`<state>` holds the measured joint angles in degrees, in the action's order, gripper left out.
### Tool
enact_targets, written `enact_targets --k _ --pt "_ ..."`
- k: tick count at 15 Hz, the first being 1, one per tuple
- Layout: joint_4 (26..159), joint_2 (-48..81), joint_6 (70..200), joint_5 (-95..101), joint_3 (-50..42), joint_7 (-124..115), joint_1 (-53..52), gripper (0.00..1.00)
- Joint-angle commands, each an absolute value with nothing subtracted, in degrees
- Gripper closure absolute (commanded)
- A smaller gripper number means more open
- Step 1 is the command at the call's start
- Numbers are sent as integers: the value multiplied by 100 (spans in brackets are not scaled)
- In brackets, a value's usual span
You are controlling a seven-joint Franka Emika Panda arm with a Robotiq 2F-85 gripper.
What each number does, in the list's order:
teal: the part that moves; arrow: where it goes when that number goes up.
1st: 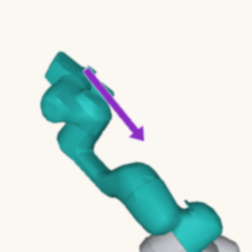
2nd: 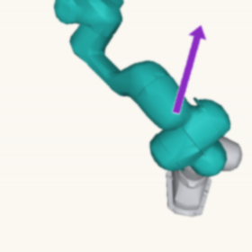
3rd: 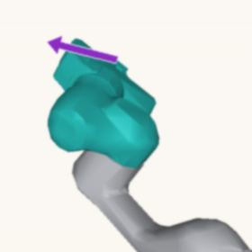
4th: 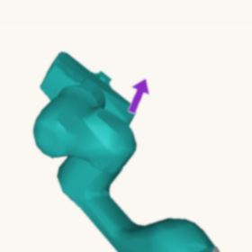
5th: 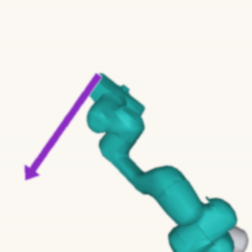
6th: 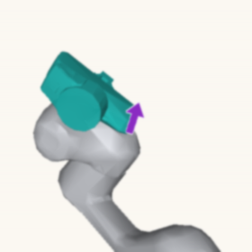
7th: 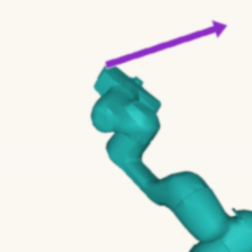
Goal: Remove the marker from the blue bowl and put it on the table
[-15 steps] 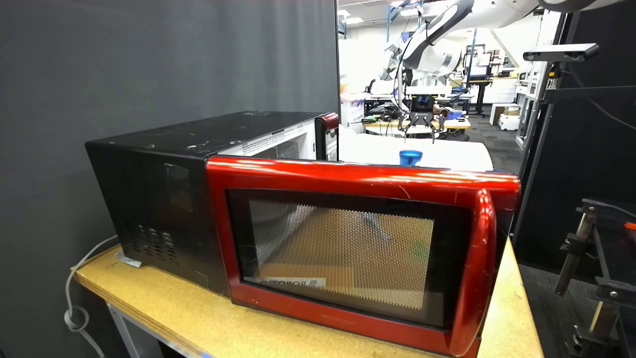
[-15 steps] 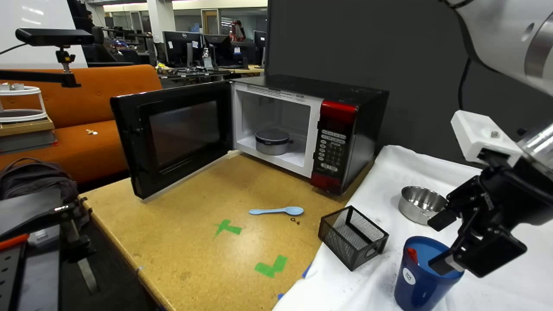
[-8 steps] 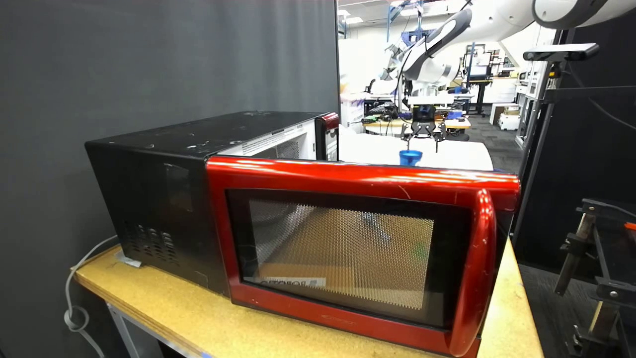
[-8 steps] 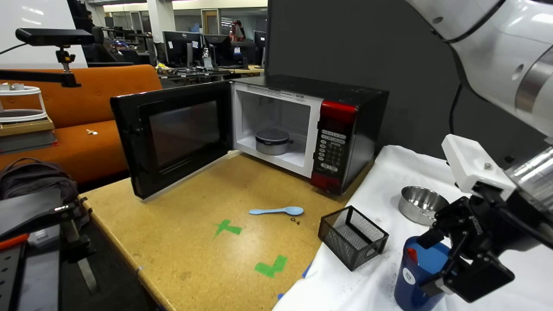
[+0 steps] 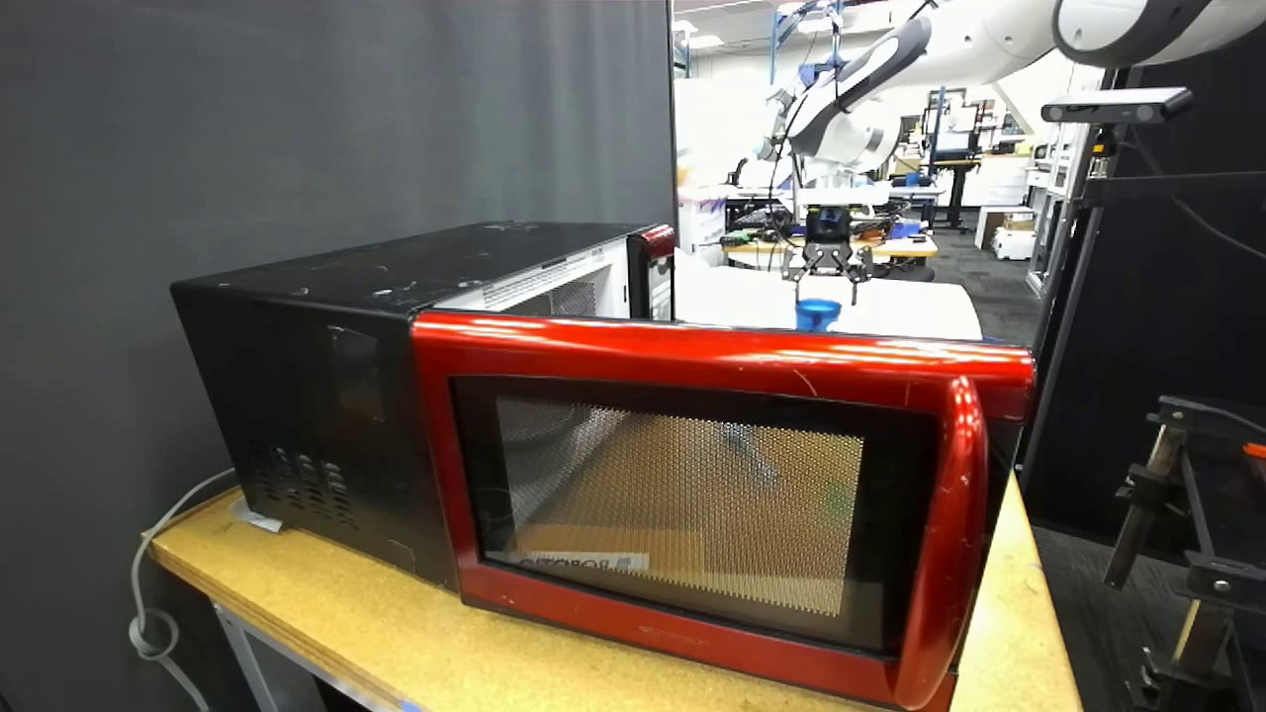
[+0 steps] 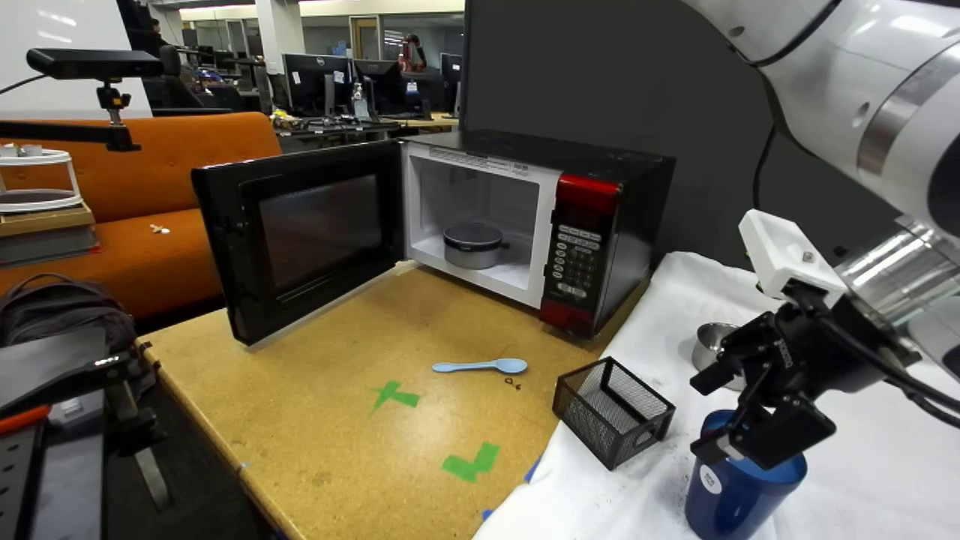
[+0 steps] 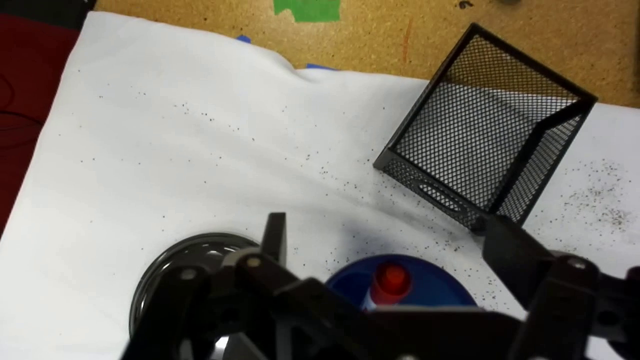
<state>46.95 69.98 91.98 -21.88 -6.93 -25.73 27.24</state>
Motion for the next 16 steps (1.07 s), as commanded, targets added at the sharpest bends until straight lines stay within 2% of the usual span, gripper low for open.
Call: enact_targets --k 1,9,16 --pt "4358 7145 8974 -2195 -694 -2754 2770 0" --pt "4086 7108 10037 -2069 -832 -2685 2724 0" --pt "4195 7017 9688 -1779 -862 -2222 2804 0"
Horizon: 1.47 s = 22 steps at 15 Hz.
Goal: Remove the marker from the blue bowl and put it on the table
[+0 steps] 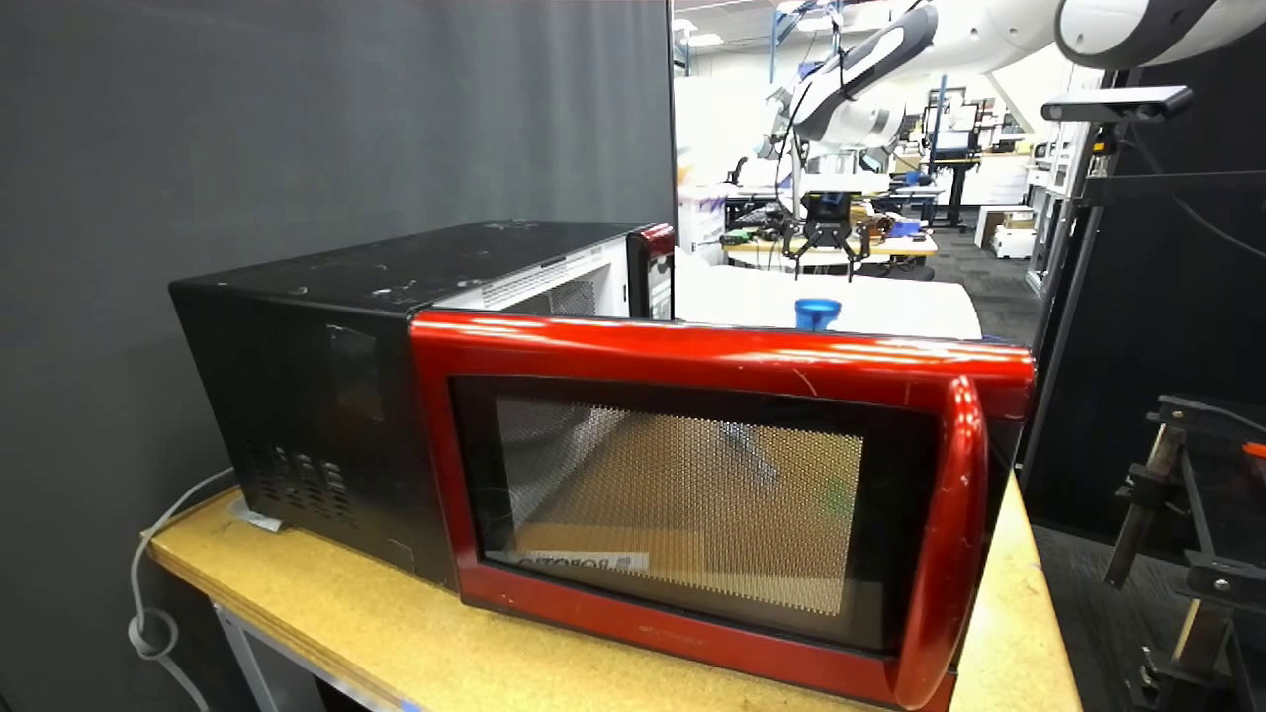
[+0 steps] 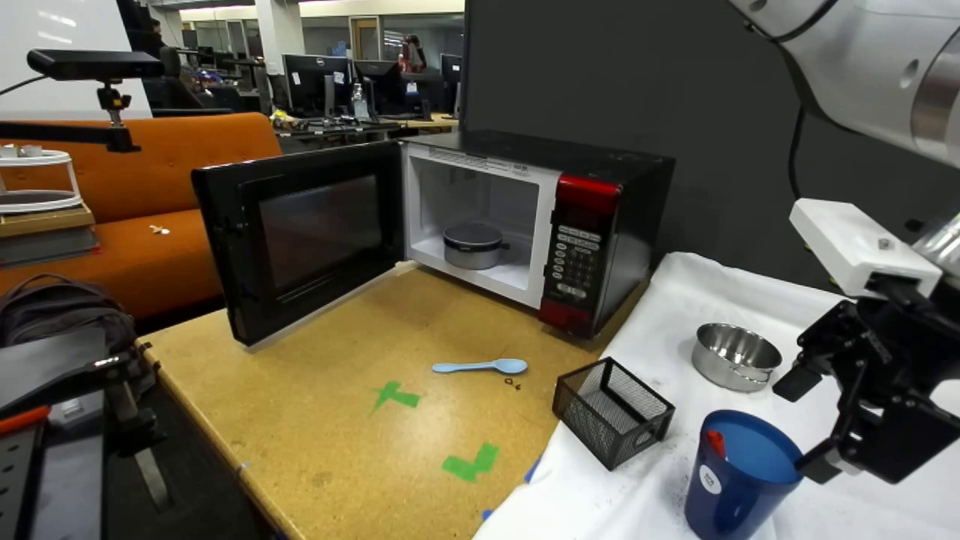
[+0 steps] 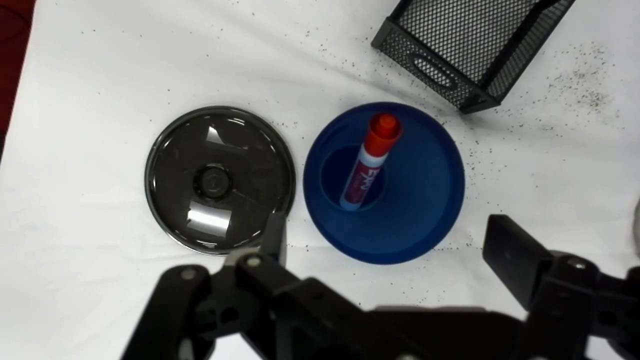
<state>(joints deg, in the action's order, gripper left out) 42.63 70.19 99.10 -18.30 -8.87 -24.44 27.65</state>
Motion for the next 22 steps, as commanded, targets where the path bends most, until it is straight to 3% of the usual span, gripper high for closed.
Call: enact_targets --k 1,7,18,19,20,22 --pt "4218 7000 9662 -1817 -839 -2189 2812 0" --pt "4296 6897 9252 -1971 -796 -2353 2869 0" --pt "4266 7236 9617 -1915 -813 -2289 2727 0" --pt "4251 7291 9671 -1932 -803 -2270 2733 25" --pt "4236 7334 9694 -1937 -799 -2268 2737 26" --pt "4214 7381 9707 -1948 -789 -2264 2763 41"
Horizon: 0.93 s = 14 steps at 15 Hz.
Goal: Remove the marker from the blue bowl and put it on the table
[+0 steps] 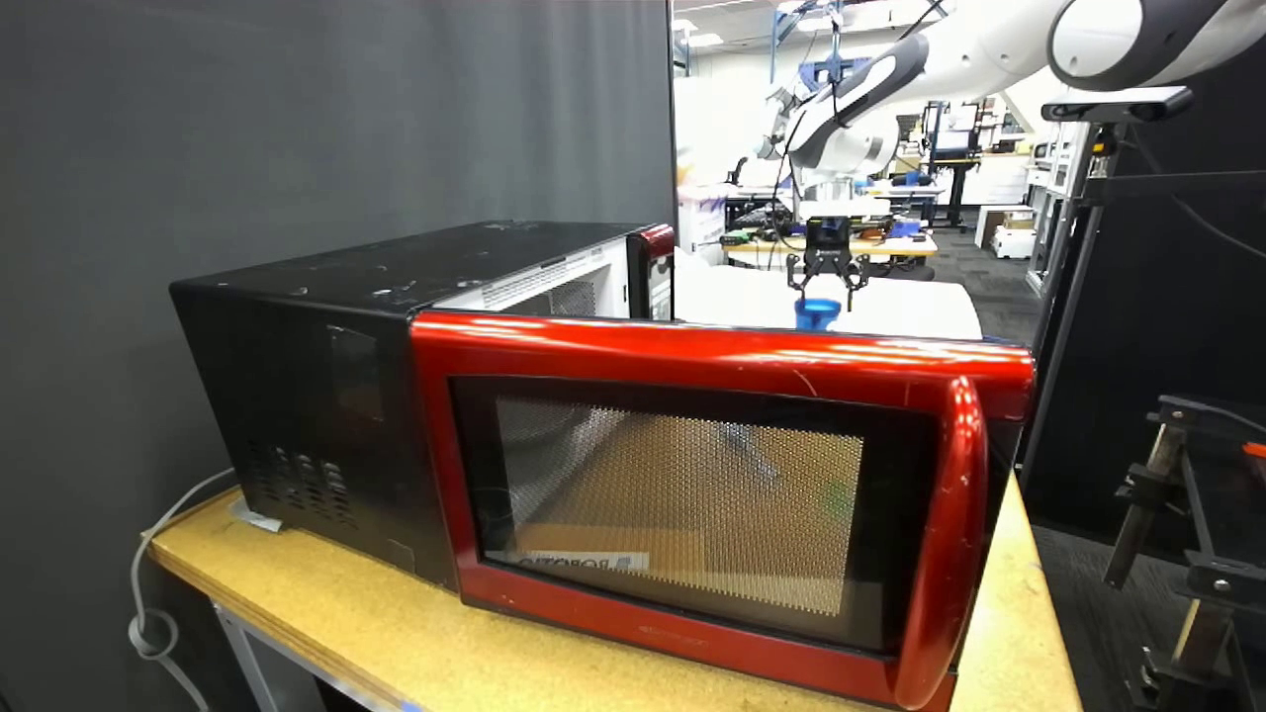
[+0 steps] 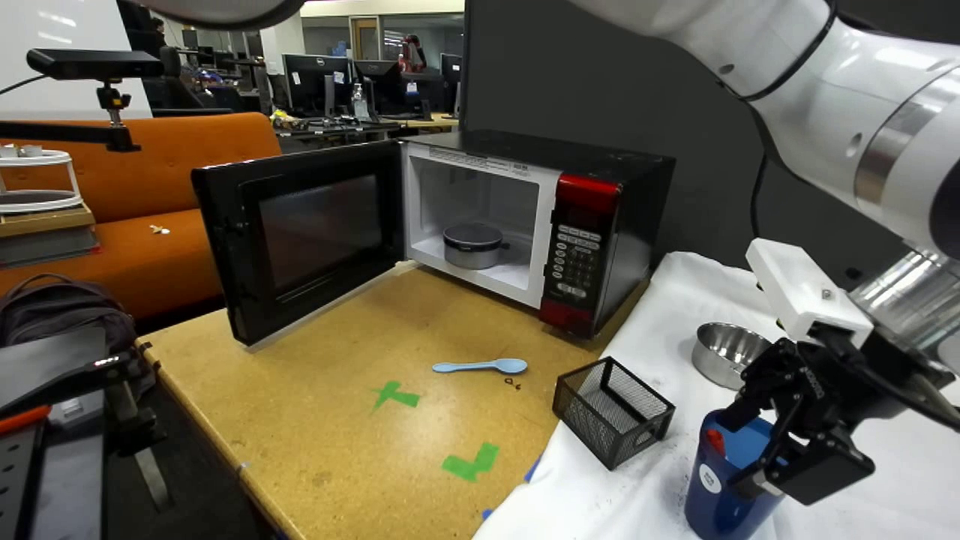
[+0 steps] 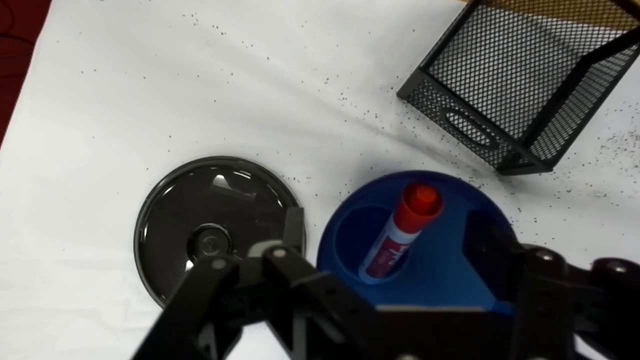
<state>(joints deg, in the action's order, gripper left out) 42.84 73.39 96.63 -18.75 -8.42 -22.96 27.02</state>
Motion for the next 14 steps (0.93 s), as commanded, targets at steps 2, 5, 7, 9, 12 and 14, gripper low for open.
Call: enact_targets --k 2,5,7,9,12,14 --pt "4206 7388 9704 -1940 -790 -2252 2772 39" --pt "4198 7381 9697 -1930 -794 -2247 2774 39" --pt "4194 7378 9692 -1922 -798 -2246 2767 39" --pt "4201 7368 9678 -1911 -803 -2238 2758 32" --pt "4212 7304 9603 -1870 -830 -2227 2739 25" --pt "4192 7267 9565 -1849 -842 -2220 2727 28"
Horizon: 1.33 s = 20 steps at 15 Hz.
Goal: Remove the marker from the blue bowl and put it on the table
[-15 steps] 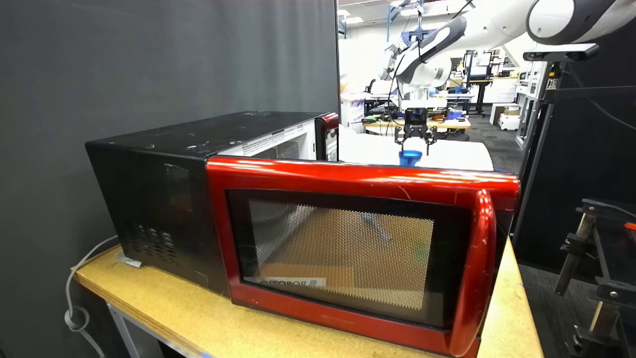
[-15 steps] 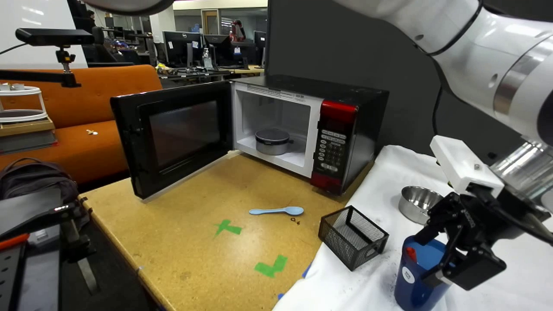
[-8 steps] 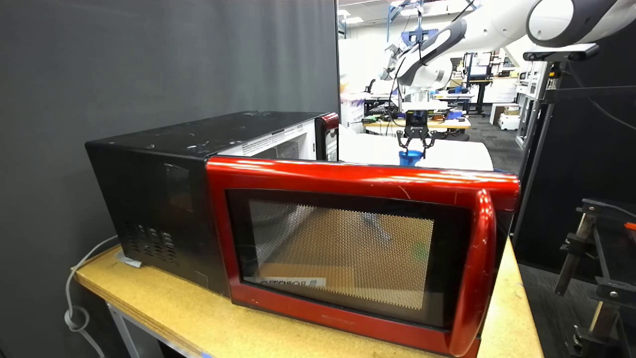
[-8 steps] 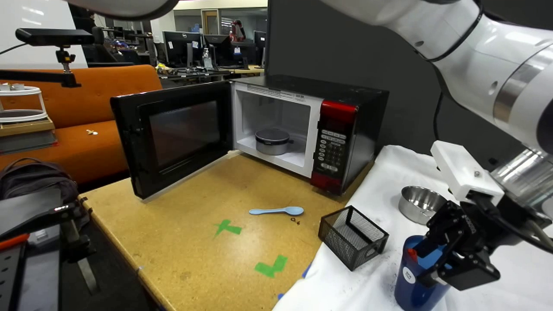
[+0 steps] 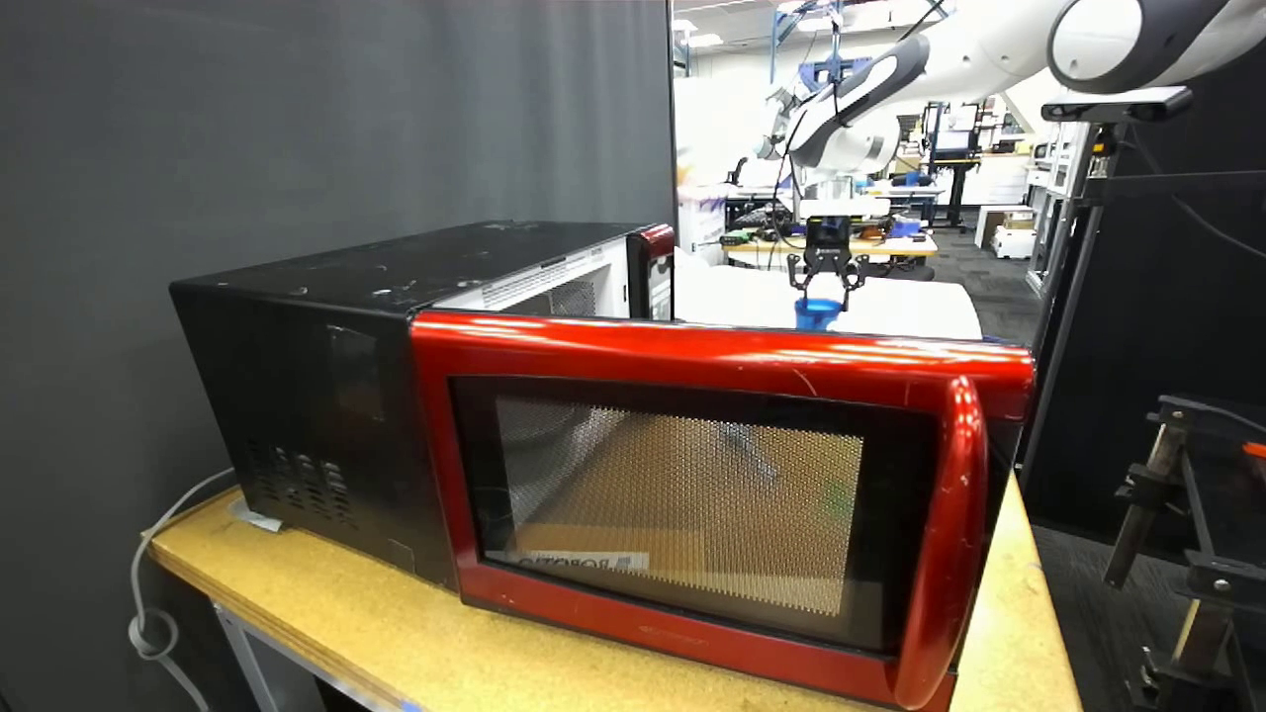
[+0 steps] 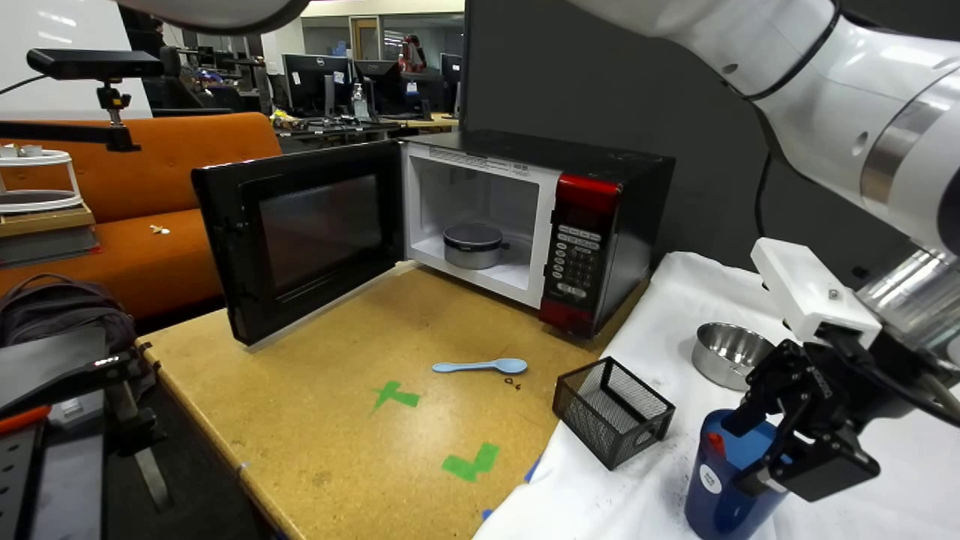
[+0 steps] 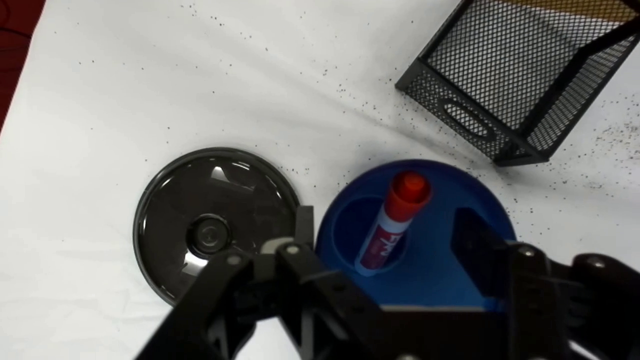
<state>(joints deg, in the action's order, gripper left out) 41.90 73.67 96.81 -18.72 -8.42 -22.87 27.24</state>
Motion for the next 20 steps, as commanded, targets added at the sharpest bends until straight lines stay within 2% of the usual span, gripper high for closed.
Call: enact_targets --k 1,5,11,18,20 --pt "4179 7254 9567 -1842 -848 -2230 2718 30" --pt "4150 7174 9513 -1800 -866 -2244 2666 32" --pt "4163 7136 9482 -1778 -878 -2236 2595 29" --pt "4255 7070 9438 -1790 -918 -2249 2611 36" --pt "4263 7063 9419 -1798 -941 -2244 2631 34"
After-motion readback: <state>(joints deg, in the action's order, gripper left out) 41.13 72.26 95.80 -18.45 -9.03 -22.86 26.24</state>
